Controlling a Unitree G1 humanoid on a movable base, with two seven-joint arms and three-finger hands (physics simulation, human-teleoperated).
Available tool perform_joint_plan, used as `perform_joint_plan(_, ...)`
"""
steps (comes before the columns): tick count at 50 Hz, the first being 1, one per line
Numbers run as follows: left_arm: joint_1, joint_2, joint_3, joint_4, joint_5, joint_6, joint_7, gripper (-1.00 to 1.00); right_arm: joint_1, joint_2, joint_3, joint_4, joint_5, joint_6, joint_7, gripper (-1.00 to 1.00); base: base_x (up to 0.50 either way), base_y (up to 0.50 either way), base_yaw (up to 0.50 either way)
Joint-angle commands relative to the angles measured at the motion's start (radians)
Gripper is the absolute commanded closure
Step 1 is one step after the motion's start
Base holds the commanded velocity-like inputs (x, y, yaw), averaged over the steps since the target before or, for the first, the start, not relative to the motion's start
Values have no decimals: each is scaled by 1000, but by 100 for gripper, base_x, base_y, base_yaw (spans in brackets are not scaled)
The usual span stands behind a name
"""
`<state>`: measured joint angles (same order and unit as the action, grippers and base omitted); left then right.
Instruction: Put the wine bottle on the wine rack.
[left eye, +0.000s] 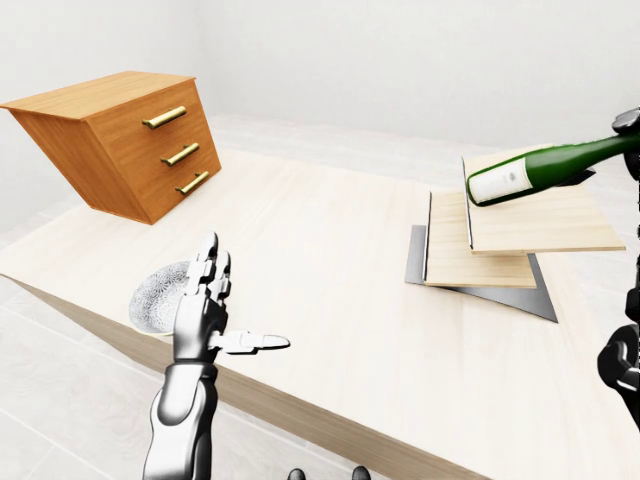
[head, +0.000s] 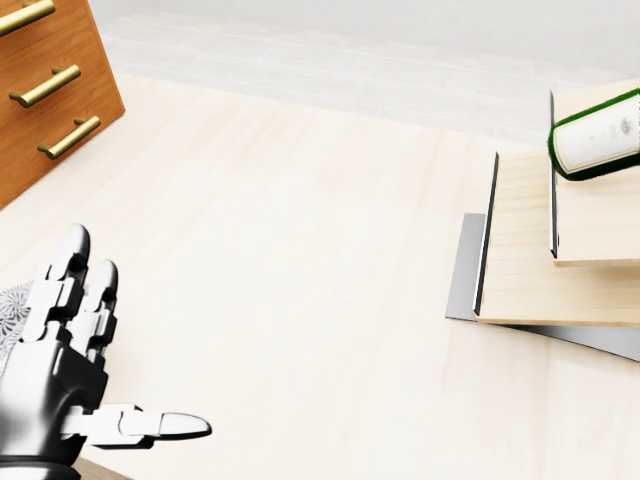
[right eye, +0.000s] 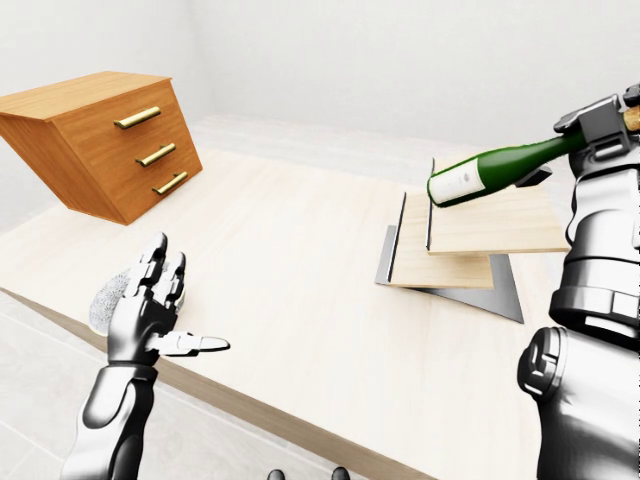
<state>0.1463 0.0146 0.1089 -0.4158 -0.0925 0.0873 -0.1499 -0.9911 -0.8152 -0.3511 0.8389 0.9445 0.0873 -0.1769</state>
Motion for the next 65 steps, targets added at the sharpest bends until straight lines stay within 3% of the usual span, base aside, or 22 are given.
perform_joint_plan(1, -4, 1, -2, 10, 2, 0, 1, -100, -2, 12, -15, 19, -27, 0, 17, 100, 0, 0, 0)
perform_joint_plan(18, -1, 1, -2, 8, 2, 0, 1, -100, -11, 28, -12, 74, -59, 0, 51, 100, 0, 0, 0)
perform_joint_plan(65, -4, -2, -17, 30, 8, 0, 5, -100, 105, 35, -35, 150, -47, 0, 80, 100, 0, 0, 0)
